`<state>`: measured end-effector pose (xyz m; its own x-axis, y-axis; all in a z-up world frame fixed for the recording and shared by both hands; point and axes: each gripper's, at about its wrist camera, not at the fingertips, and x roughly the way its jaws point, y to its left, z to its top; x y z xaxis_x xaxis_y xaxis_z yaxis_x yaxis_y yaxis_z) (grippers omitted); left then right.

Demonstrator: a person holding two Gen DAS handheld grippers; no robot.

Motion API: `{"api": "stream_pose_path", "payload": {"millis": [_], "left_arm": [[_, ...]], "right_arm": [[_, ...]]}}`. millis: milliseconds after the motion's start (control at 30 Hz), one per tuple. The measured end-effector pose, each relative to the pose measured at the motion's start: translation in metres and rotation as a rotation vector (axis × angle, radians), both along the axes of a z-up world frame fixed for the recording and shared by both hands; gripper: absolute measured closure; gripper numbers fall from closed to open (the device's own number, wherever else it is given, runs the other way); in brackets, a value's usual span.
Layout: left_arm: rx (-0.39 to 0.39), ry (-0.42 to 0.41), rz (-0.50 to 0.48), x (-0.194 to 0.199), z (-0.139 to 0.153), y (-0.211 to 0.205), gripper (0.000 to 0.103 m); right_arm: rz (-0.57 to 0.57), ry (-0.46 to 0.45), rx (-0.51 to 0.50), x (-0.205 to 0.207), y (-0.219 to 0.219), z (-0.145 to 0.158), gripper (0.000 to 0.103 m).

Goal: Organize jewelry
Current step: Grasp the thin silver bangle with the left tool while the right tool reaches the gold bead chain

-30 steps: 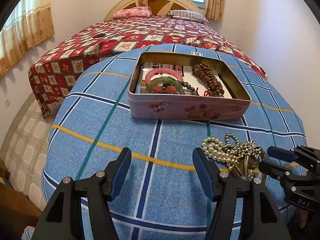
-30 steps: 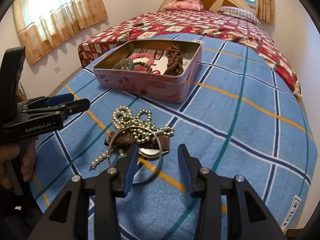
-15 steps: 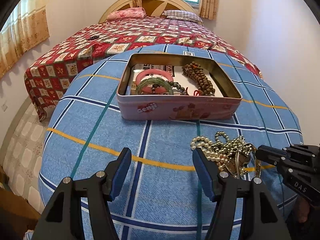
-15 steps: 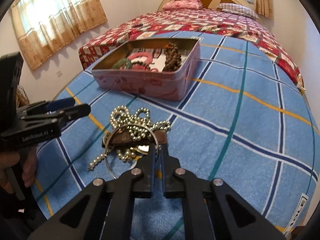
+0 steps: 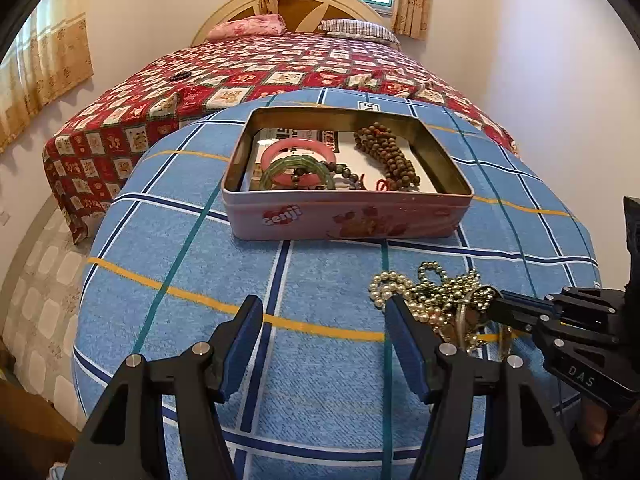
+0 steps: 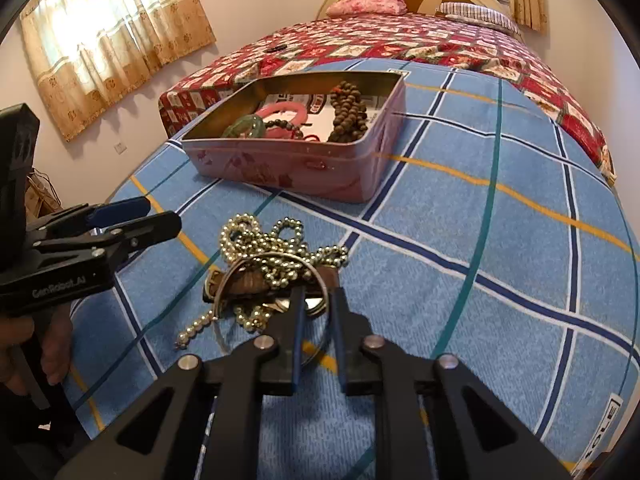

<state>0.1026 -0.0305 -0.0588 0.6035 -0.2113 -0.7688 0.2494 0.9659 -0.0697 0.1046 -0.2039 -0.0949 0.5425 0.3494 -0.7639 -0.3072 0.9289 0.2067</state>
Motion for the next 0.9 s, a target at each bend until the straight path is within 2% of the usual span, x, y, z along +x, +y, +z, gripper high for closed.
{"api": "stream_pose_path", "payload": {"millis": [233, 333, 400, 433, 533, 667, 900], "left_arm": [[-0.024, -0.023, -0.044, -0.007, 0.008, -0.008, 0.039], [-0.029, -0.033, -0.065, -0.013, 0.012, -0.014, 0.039], [-0.037, -0.055, -0.096, -0.021, 0.017, -0.022, 0.039], [-0.031, -0.061, -0.107, -0.024, 0.018, -0.026, 0.039], [-0.025, -0.055, -0.175, -0.034, 0.015, -0.051, 0.039], [-0.007, -0.014, -0.199, -0.035, 0.002, -0.071, 0.039], [0.114, -0.016, -0.212, -0.039, -0.013, -0.094, 0.039]], "right_arm": [[0.031, 0.007, 0.043, 0.002, 0.005, 0.003, 0.094], [0.050, 0.015, 0.072, -0.001, 0.004, 0.005, 0.086], [0.034, -0.006, 0.059, -0.006, -0.002, 0.010, 0.067], [0.012, -0.024, 0.048, -0.010, -0.009, 0.013, 0.065], [-0.055, -0.033, 0.040, -0.014, -0.028, 0.014, 0.064], [-0.117, -0.015, 0.019, -0.015, -0.041, 0.008, 0.064], [-0.159, -0.028, 0.025, -0.024, -0.056, 0.007, 0.063]]}}
